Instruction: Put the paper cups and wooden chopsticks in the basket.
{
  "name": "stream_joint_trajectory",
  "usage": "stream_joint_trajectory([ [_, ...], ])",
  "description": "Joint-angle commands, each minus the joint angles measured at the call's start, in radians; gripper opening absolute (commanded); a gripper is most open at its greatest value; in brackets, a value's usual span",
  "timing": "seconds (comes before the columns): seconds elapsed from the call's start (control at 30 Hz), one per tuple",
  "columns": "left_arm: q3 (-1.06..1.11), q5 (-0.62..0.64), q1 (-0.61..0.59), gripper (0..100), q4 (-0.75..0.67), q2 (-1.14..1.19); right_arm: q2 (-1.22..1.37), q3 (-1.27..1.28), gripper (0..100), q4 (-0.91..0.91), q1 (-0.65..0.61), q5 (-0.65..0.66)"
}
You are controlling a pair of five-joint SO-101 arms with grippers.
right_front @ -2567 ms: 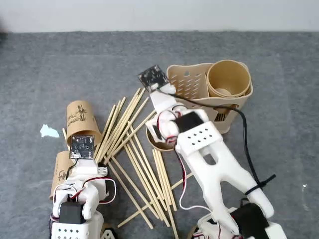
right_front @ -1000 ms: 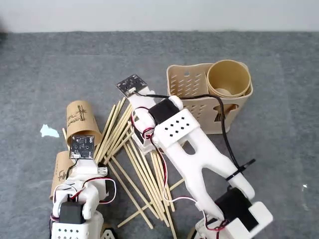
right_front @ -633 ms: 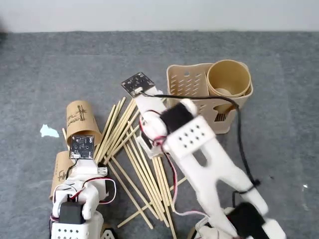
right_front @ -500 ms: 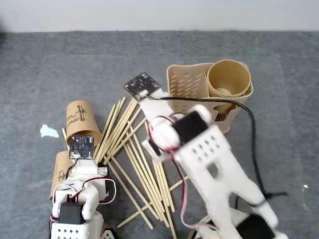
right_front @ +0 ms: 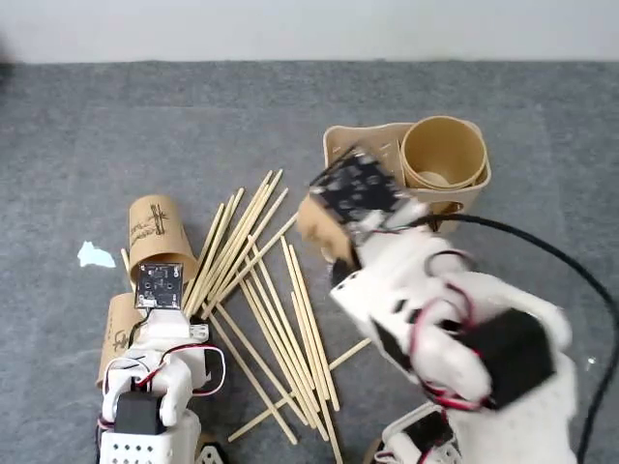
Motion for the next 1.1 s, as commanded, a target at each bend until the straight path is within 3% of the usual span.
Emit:
stream_joint_trajectory([
  [0.0,-0.008,0.002,-0.002,1,0.003,-0.015,-0.013,-0.146,0.8,0.030,0.101,0.074],
  [0.4,-0.008,0.002,-0.002,1,0.003,-0.015,0.168,-0.261,0.8,-0.079,0.472,0.394],
  [0.93,-0.008,0.002,-0.002,1,0.003,-0.015,0.404,-0.265,1.2,-0.101,0.507,0.517],
  [1.07,-0.008,0.002,-0.002,1,0.003,-0.015,0.412,-0.265,12.1,-0.101,0.506,0.514],
])
